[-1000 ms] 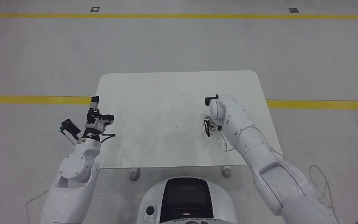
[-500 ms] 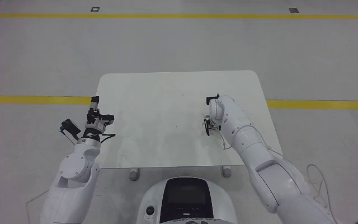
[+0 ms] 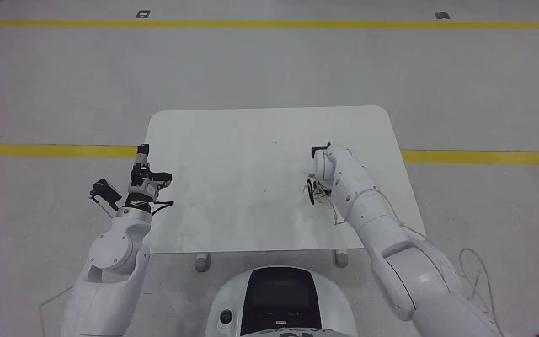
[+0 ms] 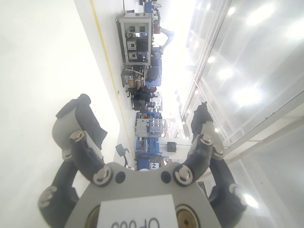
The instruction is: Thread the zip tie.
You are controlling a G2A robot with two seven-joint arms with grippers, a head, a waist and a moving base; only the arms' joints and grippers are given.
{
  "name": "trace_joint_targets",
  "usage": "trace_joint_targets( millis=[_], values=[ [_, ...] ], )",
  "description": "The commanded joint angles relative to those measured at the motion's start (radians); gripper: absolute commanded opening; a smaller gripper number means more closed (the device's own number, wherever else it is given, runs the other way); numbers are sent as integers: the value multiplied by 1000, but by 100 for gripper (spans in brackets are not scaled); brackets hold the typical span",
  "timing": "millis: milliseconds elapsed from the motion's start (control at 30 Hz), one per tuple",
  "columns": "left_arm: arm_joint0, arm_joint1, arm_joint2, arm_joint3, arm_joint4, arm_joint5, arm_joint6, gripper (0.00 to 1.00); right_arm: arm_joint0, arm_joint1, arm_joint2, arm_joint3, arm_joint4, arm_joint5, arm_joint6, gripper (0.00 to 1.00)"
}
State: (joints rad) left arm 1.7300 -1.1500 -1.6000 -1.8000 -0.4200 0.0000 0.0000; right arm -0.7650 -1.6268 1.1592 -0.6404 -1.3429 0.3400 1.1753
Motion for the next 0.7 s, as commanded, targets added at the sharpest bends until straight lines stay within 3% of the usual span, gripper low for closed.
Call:
trace_joint_targets(
  millis=[0,200,333,667],
  values=[
    [0,0,0,0,0,0,0,100,-5,-1,8,-15,-14,0,6,0],
    [0,0,0,0,0,0,0,100,-46,4,22,-105,-63,-4,39,0],
    [0,0,0,0,0,0,0,100,-66,13,30,-143,-87,-7,80,25],
    [0,0,0,0,0,0,0,100,-84,11,31,-161,-108,0,125,25]
  ],
)
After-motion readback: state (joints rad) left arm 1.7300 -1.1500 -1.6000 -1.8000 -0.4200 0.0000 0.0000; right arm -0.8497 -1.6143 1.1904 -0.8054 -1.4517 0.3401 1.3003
